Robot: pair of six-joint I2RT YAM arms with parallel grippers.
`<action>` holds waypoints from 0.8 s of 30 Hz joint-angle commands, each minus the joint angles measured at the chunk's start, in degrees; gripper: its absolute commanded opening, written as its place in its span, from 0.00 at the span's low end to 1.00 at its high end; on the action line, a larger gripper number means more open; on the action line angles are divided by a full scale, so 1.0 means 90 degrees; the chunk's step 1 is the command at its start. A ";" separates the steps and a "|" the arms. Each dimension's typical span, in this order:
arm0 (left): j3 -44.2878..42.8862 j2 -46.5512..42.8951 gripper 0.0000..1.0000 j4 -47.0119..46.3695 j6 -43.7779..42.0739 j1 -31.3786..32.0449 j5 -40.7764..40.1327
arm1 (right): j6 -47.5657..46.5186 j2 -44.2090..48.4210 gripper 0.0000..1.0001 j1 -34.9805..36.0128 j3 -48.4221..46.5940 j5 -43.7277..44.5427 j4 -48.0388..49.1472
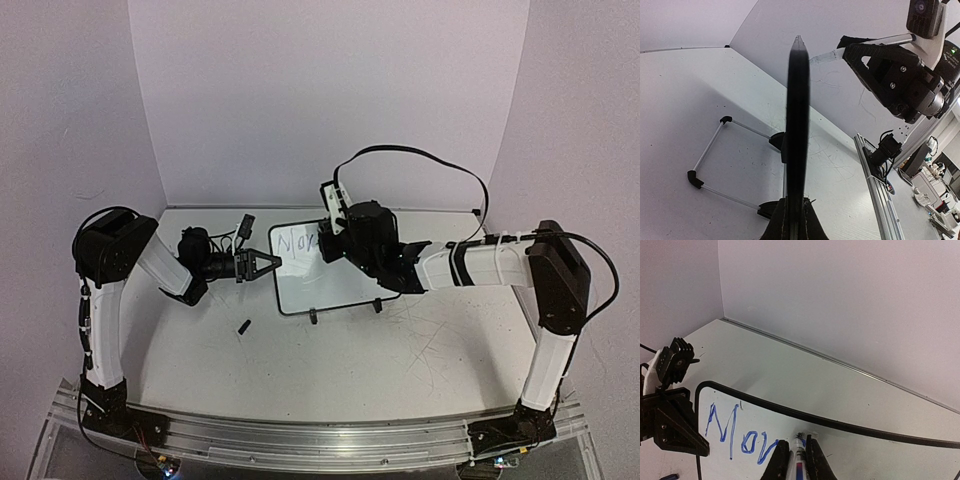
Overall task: Write a sentence on the whiteboard
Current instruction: Write on the whiteboard with the whiteboard marker without the cap.
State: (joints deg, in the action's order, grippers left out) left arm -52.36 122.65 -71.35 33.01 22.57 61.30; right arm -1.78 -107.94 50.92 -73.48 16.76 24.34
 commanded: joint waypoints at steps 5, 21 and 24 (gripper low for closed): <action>-0.0015 -0.0197 0.00 0.0037 -0.0004 -0.0005 0.0191 | 0.0243 -0.0025 0.00 0.0004 0.0276 -0.0108 -0.0153; -0.0019 -0.0176 0.00 0.0037 0.0005 -0.0007 0.0182 | 0.0270 0.0593 0.00 0.0006 0.0828 0.0479 0.0122; -0.0028 -0.0162 0.00 0.0038 0.0002 -0.0007 0.0171 | 0.0248 0.0929 0.00 0.0007 0.0886 -0.0028 0.0409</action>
State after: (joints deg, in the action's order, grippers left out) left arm -52.38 122.65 -71.14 33.01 22.57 61.11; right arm 1.30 -105.28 51.72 -66.28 17.47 24.39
